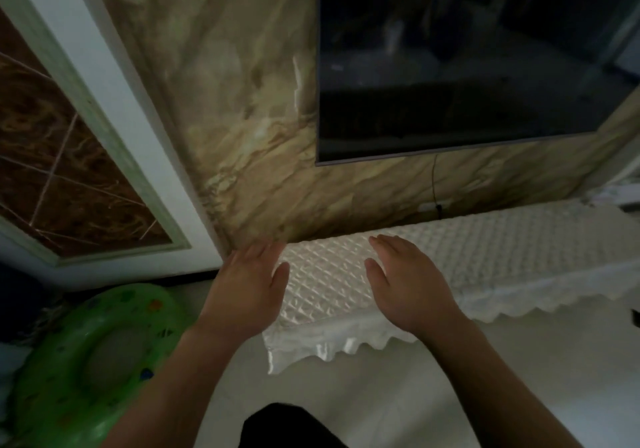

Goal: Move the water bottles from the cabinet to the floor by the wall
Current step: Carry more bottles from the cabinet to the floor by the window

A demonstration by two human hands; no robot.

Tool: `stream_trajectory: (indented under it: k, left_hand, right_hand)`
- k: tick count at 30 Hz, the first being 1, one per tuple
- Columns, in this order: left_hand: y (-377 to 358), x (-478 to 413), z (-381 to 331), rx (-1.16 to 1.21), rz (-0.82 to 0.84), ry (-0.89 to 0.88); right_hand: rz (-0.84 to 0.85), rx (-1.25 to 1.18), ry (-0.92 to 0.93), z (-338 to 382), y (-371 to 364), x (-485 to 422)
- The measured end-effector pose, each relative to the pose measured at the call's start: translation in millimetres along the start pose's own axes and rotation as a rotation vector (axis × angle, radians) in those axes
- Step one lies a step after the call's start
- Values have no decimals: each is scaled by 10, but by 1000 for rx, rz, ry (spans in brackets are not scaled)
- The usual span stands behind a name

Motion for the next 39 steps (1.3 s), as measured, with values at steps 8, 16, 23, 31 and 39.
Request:
stream_trajectory:
  k: [8,16,23,31,39]
  left_hand:
    - [-390,-390,-795,-36,59,-6]
    - [-1029,-1126,-1703,-28,112,-53]
    - [-1363,-1843,-2473,9,142,-63]
    - [-1575,-2557,-3271,7,195,-61]
    - [-1849,-3002,-4175,-41,200,-48]
  right_hand:
    - [-3,-30,-85,-940,343,110]
    - [-15,37,-154,-2050,692,-65]
    - [49,64,-166,-2876,999,-481]
    - [47,31,-158,-3762,1469,-923]
    - [24,8,-106,-4685,1922,-1102]
Point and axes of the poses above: each hand's wrist, its own x-axis away from the middle knuckle, its own y-axis out of the back of the hand, z = x × y, the point moved 8 cm from there along -x, towards the middle knuckle, and after that the axes turned 5 degrees about -x, right-handed, at the moved point
